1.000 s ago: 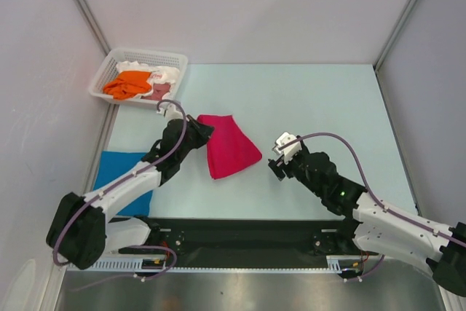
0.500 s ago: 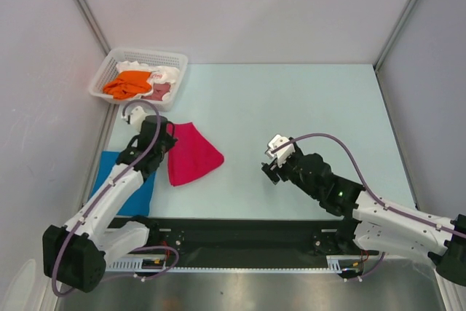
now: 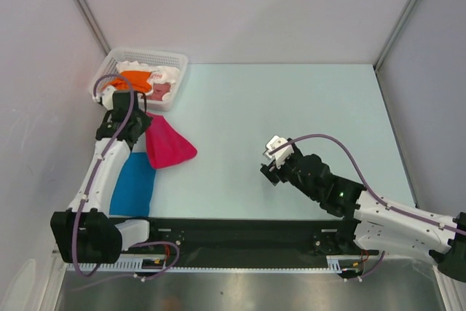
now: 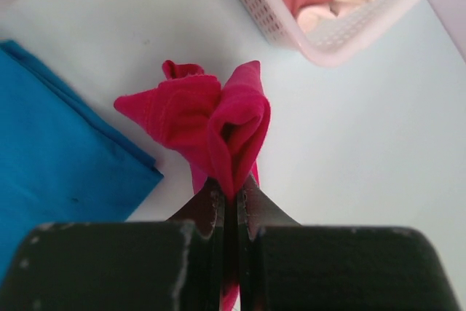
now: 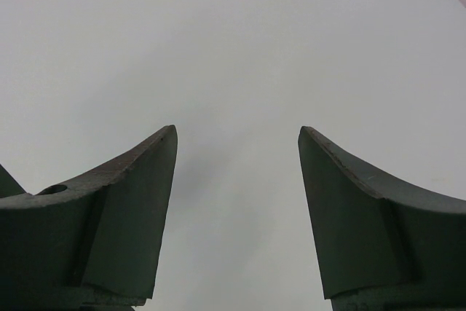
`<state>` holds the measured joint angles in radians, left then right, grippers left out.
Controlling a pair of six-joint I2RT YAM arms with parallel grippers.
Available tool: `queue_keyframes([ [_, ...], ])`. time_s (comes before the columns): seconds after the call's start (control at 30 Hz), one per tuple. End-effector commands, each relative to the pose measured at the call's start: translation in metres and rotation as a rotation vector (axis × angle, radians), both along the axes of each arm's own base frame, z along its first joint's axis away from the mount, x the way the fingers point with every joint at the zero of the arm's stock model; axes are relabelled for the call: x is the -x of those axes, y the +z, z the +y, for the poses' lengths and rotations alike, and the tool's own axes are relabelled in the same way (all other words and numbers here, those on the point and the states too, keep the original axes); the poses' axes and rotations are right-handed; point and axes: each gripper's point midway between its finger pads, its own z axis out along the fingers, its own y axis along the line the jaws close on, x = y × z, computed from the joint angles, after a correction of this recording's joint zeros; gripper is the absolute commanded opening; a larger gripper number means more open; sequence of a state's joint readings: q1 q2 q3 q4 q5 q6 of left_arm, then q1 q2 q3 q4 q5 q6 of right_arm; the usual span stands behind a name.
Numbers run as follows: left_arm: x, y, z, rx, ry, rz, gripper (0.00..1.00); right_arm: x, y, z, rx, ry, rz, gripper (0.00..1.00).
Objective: Fold and stack the t-shirts
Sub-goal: Neatly place the folded tshirt to the corner
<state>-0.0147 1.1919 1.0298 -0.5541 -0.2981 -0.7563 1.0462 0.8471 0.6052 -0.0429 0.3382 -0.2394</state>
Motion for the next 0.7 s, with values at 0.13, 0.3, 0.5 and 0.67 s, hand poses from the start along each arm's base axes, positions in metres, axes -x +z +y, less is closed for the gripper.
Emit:
queue_keyframes([
  [0.13,0.013,0.058,0.041,-0.080,0.065,-0.089,0.00,0.001,0.017,0.004,-0.046,-0.015,-0.010,0.71],
  [0.3,0.021,0.061,0.051,-0.084,0.046,-0.069,0.00,0.003,0.019,0.008,-0.045,0.000,-0.006,0.71],
  [0.5,0.023,0.077,0.066,-0.154,0.012,-0.074,0.00,0.006,0.023,0.008,-0.042,0.005,-0.006,0.71],
  [0.67,0.024,0.086,0.075,-0.179,-0.006,-0.089,0.00,0.008,0.022,0.008,-0.046,0.003,0.002,0.70],
])
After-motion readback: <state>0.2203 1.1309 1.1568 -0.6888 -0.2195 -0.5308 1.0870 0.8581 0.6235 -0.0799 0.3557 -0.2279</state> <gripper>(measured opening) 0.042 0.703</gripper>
